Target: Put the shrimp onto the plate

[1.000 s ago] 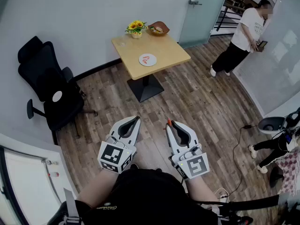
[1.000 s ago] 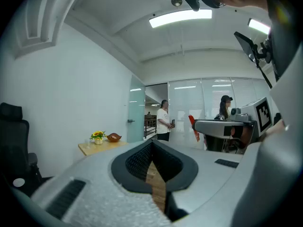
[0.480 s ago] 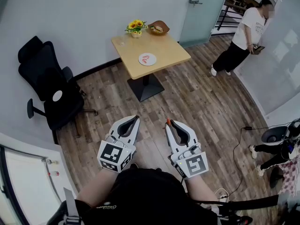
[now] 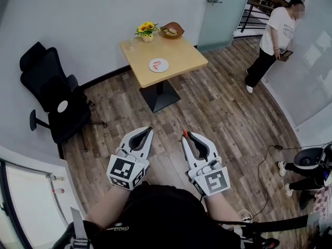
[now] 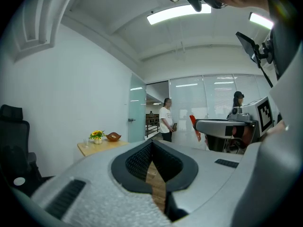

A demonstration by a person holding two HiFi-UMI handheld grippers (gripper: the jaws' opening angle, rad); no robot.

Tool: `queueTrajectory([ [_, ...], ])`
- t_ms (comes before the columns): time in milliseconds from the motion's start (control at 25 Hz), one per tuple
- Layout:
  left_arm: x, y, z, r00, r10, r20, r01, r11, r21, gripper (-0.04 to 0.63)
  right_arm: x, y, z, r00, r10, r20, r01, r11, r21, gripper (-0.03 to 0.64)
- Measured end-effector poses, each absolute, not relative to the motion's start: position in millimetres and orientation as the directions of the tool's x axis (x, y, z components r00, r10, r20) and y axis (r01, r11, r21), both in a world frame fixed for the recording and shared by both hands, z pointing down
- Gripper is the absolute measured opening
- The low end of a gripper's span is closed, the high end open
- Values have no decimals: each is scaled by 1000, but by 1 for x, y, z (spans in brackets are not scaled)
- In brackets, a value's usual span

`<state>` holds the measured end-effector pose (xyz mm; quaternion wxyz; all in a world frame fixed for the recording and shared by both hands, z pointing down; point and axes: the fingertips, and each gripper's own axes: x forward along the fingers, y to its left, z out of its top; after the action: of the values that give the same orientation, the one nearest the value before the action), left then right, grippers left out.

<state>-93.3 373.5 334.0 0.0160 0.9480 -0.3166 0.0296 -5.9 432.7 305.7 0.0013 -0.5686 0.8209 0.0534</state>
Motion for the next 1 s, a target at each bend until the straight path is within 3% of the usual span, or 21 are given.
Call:
queueTrajectory([
  [400,-48,403,337,793,-607,63,-608,-794,0,5,36,457,308,-374,-924,-75,-925,365,108,52],
  [1000,-53,386,343,762,-646,50,-647,-762,13,5,37,440,314,-411,-909,-69,-908,401,121,52],
])
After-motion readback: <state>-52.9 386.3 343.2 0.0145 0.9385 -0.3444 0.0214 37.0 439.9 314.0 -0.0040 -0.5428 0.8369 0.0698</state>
